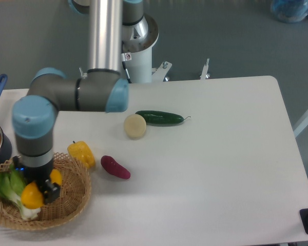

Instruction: Place the mango in the basket

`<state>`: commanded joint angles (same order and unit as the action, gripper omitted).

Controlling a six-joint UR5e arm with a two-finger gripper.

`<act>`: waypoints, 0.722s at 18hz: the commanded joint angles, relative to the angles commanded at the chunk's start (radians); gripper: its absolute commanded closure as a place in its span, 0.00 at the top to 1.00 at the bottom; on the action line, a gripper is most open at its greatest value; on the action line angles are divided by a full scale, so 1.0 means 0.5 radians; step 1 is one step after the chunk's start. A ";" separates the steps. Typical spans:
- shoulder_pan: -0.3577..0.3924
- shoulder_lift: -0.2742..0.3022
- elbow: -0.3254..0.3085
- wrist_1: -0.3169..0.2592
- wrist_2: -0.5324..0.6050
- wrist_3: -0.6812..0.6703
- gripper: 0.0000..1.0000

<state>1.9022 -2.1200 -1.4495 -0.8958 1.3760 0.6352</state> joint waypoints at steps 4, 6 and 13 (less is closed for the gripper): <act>-0.034 -0.006 -0.016 0.018 0.028 -0.080 1.00; -0.034 0.003 -0.012 0.018 0.028 -0.080 1.00; 0.036 0.211 -0.061 0.015 0.034 -0.080 1.00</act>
<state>1.9204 -2.0144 -1.4802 -0.8882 1.3929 0.5952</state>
